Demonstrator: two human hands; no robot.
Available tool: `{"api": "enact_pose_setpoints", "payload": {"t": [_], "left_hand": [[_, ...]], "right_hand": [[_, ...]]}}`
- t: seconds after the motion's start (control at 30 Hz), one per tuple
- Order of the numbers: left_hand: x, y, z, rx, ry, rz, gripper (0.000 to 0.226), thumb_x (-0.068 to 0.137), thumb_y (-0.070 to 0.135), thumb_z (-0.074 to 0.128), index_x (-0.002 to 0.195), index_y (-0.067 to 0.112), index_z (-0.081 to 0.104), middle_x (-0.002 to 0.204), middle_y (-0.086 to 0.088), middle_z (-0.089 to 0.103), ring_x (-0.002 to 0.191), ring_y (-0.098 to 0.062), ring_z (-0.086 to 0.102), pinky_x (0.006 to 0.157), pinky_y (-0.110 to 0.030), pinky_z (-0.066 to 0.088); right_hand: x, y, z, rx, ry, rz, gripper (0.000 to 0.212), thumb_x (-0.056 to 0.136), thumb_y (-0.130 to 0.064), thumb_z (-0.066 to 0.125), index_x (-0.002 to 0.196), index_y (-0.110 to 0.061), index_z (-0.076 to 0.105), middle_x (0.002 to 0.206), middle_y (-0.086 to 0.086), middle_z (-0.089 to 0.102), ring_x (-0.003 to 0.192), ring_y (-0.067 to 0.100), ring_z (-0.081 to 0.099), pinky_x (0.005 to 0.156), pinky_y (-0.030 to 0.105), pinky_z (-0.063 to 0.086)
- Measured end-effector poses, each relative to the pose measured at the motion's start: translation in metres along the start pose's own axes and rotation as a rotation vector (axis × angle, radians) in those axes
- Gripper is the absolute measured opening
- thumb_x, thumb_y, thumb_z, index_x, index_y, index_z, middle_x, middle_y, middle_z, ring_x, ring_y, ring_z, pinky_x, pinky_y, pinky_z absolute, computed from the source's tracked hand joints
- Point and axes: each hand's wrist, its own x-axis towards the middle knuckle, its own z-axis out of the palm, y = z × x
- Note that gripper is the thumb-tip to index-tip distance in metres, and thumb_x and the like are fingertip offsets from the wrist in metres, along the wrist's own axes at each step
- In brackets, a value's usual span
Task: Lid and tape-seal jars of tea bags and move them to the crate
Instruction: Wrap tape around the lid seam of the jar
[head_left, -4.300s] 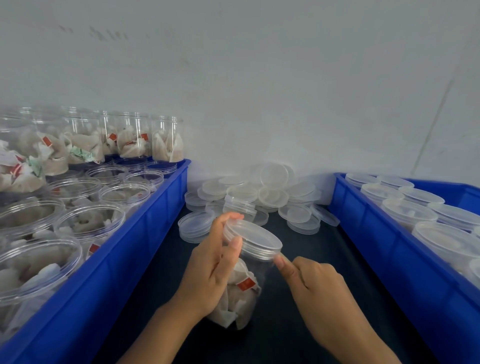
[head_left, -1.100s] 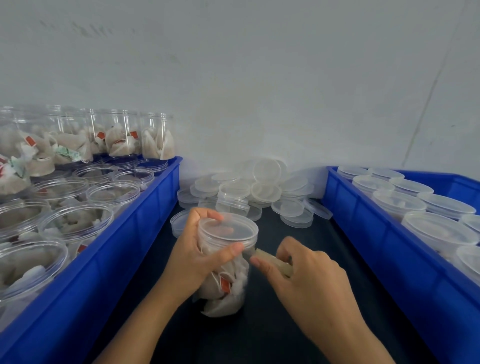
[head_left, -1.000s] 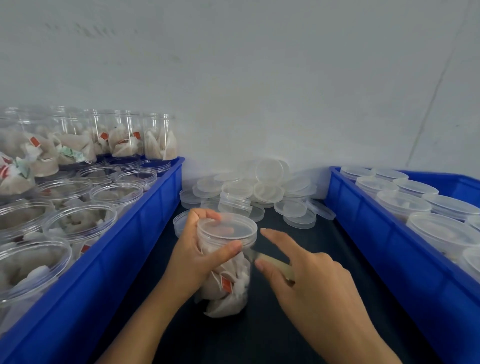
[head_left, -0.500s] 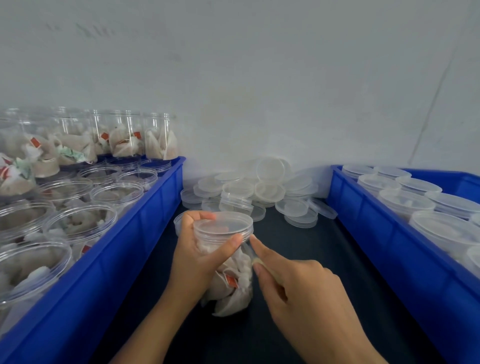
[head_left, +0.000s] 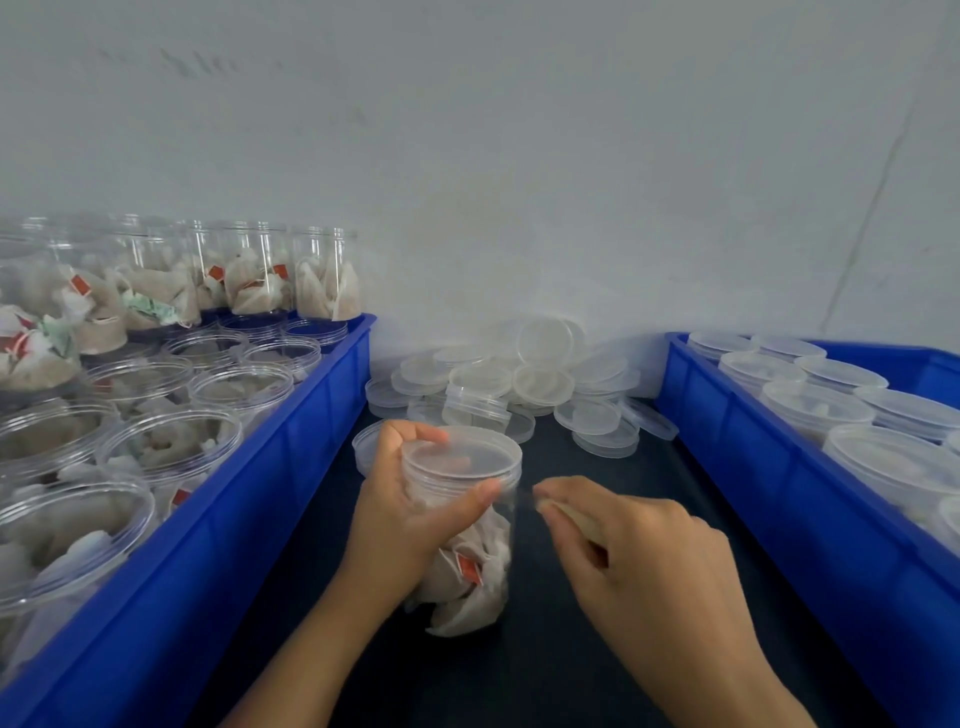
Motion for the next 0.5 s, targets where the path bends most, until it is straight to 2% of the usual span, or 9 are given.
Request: {"api": "enact_pose_setpoints", "payload": {"t": [0.03,0.17,0.23,0.33,0.5], "left_hand": [[0.0,0.001,0.0,0.007,-0.025,0.008,0.062,0.049,0.054,0.078,0.098,0.027,0.05,0.095,0.016,0.066,0.085,-0.004,0.066,0.069,-0.017,0.052],[0.0,0.005,0.001,0.017,-0.105,0.023,0.061,0.049,0.05,0.08,0.098,0.025,0.052,0.098,0.02,0.066,0.09,-0.002,0.066,0.071,-0.014,0.052],[0.0,0.004,-0.001,0.007,-0.122,0.023,0.061,0.049,0.048,0.08,0.099,0.025,0.052,0.1,0.02,0.066,0.092,-0.003,0.066,0.073,-0.015,0.051],[0.0,0.002,-0.002,-0.004,-0.136,0.021,0.062,0.049,0.048,0.081,0.099,0.027,0.051,0.103,0.02,0.066,0.096,-0.003,0.066,0.076,-0.016,0.052],[0.003,0.004,-0.009,0.077,-0.248,-0.006,0.058,0.05,0.053,0.083,0.094,0.043,0.047,0.106,0.025,0.063,0.099,-0.002,0.065,0.078,-0.021,0.054]], "right_hand": [[0.001,0.001,0.0,-0.021,0.007,0.027,0.022,0.092,-0.047,0.049,0.107,-0.042,0.065,0.06,-0.013,0.059,0.056,0.01,0.058,0.053,0.033,0.052],[0.004,0.008,0.004,0.015,-0.011,0.106,0.034,0.094,-0.056,0.035,0.123,-0.049,0.052,0.08,-0.017,0.065,0.072,0.004,0.061,0.064,0.023,0.052],[0.005,0.008,0.007,0.016,-0.034,0.133,0.032,0.095,-0.056,0.034,0.12,-0.047,0.052,0.088,-0.019,0.067,0.078,0.005,0.062,0.067,0.022,0.051],[0.007,0.009,0.011,0.012,-0.055,0.152,0.031,0.097,-0.055,0.033,0.113,-0.038,0.053,0.09,-0.016,0.068,0.081,0.009,0.063,0.067,0.024,0.051],[0.009,0.01,0.016,0.025,-0.061,0.154,0.03,0.098,-0.052,0.036,0.111,-0.036,0.057,0.084,-0.014,0.067,0.075,0.008,0.062,0.067,0.026,0.054]]}}
